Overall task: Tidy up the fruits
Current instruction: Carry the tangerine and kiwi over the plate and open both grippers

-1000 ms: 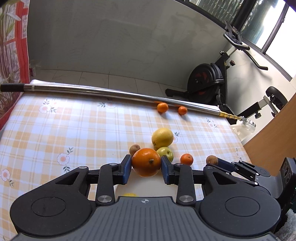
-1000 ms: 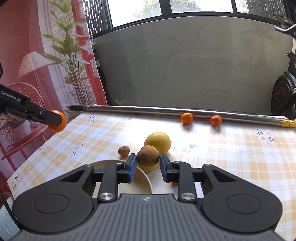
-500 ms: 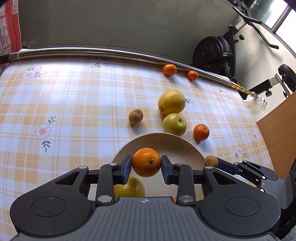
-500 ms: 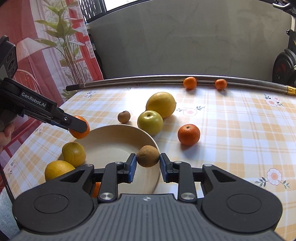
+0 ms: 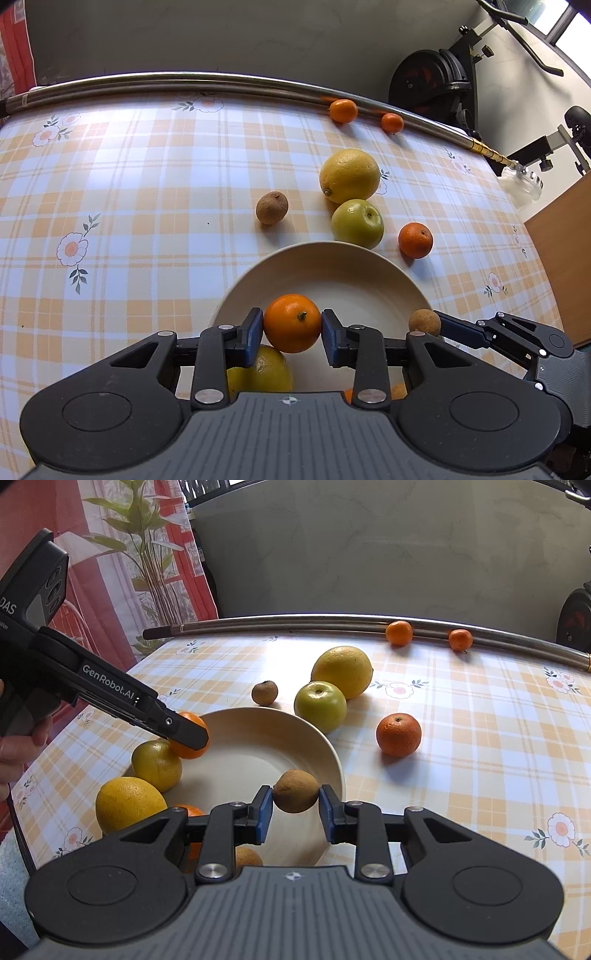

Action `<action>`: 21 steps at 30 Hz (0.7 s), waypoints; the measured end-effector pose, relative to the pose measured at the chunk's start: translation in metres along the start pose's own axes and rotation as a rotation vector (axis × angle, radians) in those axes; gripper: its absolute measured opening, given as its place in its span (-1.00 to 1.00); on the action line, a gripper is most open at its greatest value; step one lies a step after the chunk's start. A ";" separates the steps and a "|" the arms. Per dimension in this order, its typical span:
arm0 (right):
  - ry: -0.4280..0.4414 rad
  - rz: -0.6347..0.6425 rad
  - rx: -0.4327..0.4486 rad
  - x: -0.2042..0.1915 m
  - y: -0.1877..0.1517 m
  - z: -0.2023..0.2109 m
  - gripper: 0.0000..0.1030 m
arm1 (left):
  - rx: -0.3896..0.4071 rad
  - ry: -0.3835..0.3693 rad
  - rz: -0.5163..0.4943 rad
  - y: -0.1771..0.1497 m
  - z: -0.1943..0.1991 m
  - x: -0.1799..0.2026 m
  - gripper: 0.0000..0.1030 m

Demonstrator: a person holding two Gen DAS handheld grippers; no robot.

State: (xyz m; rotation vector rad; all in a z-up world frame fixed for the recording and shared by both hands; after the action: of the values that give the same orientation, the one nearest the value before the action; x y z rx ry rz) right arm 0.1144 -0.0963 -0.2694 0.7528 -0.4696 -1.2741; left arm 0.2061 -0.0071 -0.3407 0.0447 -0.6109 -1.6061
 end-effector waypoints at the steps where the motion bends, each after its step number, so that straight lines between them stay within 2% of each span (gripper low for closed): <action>1: 0.001 -0.005 -0.014 -0.001 -0.002 0.001 -0.42 | 0.000 0.003 -0.003 0.000 -0.002 0.000 -0.30; 5: 0.002 -0.024 -0.062 -0.004 -0.009 0.003 -0.42 | -0.005 0.033 -0.013 0.000 -0.011 -0.002 -0.30; 11: -0.008 -0.006 -0.090 -0.010 -0.012 0.009 -0.42 | -0.009 0.094 -0.014 -0.002 -0.015 -0.012 -0.29; 21: 0.005 -0.031 -0.115 -0.010 -0.012 0.013 -0.42 | 0.023 0.075 0.011 -0.002 0.001 -0.018 -0.29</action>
State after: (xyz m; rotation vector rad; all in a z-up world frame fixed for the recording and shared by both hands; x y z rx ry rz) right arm 0.0944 -0.0909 -0.2686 0.6685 -0.3785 -1.3167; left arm 0.2061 0.0098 -0.3466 0.1175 -0.5706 -1.5802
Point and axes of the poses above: each gripper's, at about its wrist camera, not at the fingertips, and z roughly against the way its jaws point, x to its right, y to its top, the point moved 10 cm from there along -z, roughly the way its jaws point, and after that the axes turned 9 degrees about z, right-handed, at the moved point
